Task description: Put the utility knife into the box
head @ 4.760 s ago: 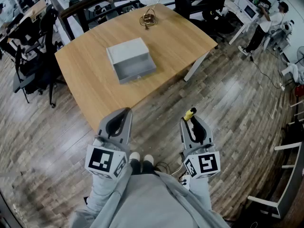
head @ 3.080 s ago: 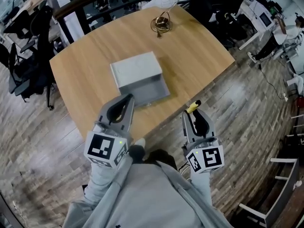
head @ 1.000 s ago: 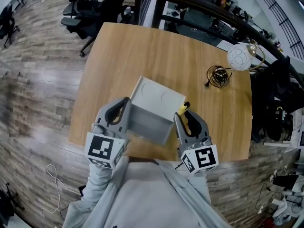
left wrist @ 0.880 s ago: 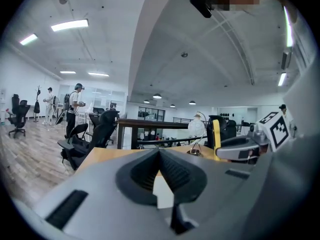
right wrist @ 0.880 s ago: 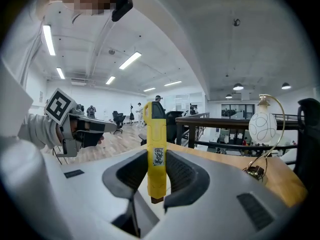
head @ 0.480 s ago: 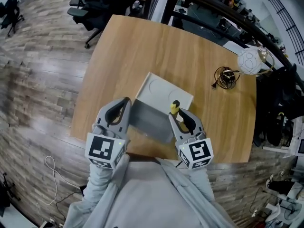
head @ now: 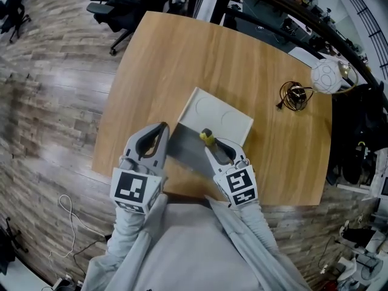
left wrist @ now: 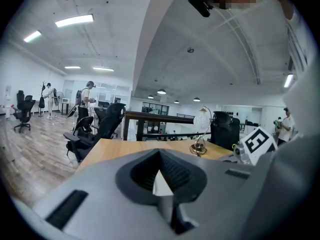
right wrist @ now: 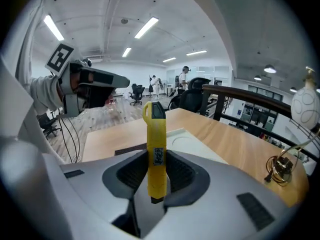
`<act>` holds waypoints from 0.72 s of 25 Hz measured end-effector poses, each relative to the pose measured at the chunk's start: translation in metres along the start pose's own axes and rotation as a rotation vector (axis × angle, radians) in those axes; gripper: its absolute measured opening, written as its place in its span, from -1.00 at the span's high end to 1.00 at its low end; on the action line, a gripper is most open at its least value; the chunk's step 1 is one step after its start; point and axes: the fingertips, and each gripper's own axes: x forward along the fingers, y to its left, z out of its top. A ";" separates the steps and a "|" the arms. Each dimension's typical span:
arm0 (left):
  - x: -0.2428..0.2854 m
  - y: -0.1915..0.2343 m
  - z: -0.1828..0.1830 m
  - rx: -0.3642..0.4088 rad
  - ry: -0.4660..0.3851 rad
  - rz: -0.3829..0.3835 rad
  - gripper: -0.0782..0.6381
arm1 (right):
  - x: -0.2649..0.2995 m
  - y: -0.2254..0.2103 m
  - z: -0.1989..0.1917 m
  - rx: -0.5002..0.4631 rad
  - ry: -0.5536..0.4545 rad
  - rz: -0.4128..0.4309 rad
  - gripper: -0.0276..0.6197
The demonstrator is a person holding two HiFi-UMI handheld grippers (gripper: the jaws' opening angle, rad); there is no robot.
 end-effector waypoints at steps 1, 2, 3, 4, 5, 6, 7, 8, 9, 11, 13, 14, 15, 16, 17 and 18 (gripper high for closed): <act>0.000 0.001 0.000 0.001 -0.006 0.002 0.73 | 0.004 0.003 -0.005 -0.002 0.019 0.012 0.53; 0.001 0.002 0.001 -0.003 -0.006 0.008 0.73 | 0.009 0.007 -0.010 -0.005 0.038 0.021 0.53; 0.001 0.004 0.001 -0.012 -0.004 0.018 0.73 | 0.013 0.009 -0.015 -0.009 0.058 0.029 0.53; 0.001 0.006 0.001 -0.019 -0.001 0.025 0.73 | 0.017 0.011 -0.020 -0.015 0.077 0.035 0.53; 0.001 0.006 -0.001 -0.018 -0.001 0.024 0.73 | 0.021 0.013 -0.024 -0.021 0.095 0.041 0.53; 0.001 0.006 -0.003 -0.012 -0.002 0.017 0.73 | 0.025 0.015 -0.029 -0.028 0.114 0.047 0.53; 0.002 0.006 -0.005 -0.006 -0.002 0.011 0.73 | 0.029 0.016 -0.034 -0.038 0.135 0.052 0.53; 0.002 0.006 -0.006 -0.004 0.000 0.009 0.73 | 0.033 0.017 -0.039 -0.050 0.157 0.056 0.53; 0.002 0.007 -0.008 -0.007 0.006 0.012 0.73 | 0.036 0.018 -0.044 -0.064 0.180 0.060 0.53; 0.003 0.010 -0.012 -0.017 0.022 0.023 0.73 | 0.043 0.021 -0.053 -0.088 0.219 0.069 0.53; 0.005 0.010 -0.014 -0.014 0.015 0.018 0.73 | 0.049 0.024 -0.060 -0.110 0.252 0.083 0.53; 0.005 0.010 -0.014 -0.013 0.012 0.016 0.73 | 0.052 0.026 -0.064 -0.121 0.269 0.089 0.53; 0.005 0.011 -0.015 -0.013 0.012 0.016 0.73 | 0.054 0.027 -0.067 -0.132 0.285 0.095 0.53; 0.006 0.011 -0.016 -0.015 0.014 0.016 0.73 | 0.056 0.029 -0.071 -0.142 0.299 0.100 0.53; 0.006 0.011 -0.017 -0.016 0.015 0.017 0.73 | 0.058 0.030 -0.073 -0.150 0.312 0.104 0.53; 0.006 0.011 -0.017 -0.018 0.018 0.018 0.73 | 0.060 0.030 -0.075 -0.157 0.322 0.108 0.53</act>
